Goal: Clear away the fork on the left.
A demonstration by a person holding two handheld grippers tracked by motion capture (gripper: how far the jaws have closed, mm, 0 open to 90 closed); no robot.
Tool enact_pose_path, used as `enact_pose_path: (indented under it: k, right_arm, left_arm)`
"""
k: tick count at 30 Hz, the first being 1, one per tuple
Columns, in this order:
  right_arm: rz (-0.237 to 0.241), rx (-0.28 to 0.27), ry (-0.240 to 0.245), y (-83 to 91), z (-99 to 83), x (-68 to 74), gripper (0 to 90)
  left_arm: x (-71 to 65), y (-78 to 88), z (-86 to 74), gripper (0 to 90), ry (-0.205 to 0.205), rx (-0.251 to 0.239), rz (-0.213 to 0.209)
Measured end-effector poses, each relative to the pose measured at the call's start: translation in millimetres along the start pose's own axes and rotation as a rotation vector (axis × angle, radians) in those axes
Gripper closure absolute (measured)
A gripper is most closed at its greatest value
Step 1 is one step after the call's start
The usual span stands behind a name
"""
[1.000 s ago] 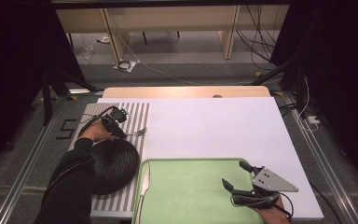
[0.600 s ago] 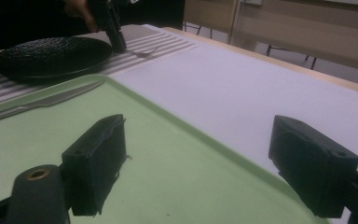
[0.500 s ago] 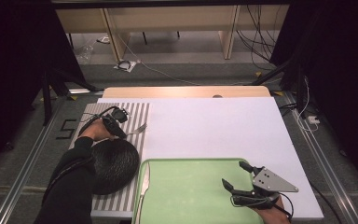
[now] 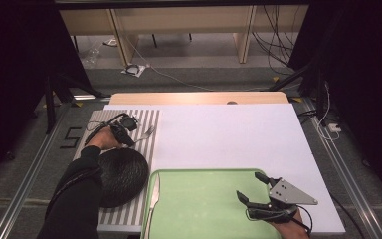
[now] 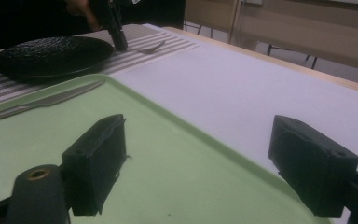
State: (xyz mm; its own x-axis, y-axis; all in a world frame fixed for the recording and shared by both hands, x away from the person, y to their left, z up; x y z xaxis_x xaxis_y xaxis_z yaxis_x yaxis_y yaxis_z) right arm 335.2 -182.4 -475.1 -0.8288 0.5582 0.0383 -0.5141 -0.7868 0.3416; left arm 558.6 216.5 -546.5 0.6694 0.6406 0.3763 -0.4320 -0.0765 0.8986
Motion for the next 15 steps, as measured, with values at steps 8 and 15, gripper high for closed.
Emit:
enact_pose_path:
  k: [8,15]
  right_arm:
    - [0.001,0.003,0.001,-0.1,-0.5,-0.1,19.8]
    - [0.001,0.009,0.004,-0.2,-1.0,0.5,19.8]
  left_arm:
    - [18.4,8.4,1.9,83.9,0.021,-0.037,0.092]
    - [35.6,17.8,-2.6,83.9,0.055,-0.067,0.174]
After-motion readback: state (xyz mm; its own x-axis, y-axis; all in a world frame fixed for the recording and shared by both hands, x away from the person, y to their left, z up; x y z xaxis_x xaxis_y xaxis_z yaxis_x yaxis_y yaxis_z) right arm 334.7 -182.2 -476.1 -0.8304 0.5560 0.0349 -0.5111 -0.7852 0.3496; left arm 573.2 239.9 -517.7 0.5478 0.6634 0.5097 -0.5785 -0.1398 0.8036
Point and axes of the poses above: each handheld gripper's, and its own axes: y roughly backward along the jaws, z roughly out of its top, x roughly to its left, the point moved 9 cm from there along -y, roughly forward along the jaws, and after that the axes turned 15 degrees about z, right-handed, at the moved point
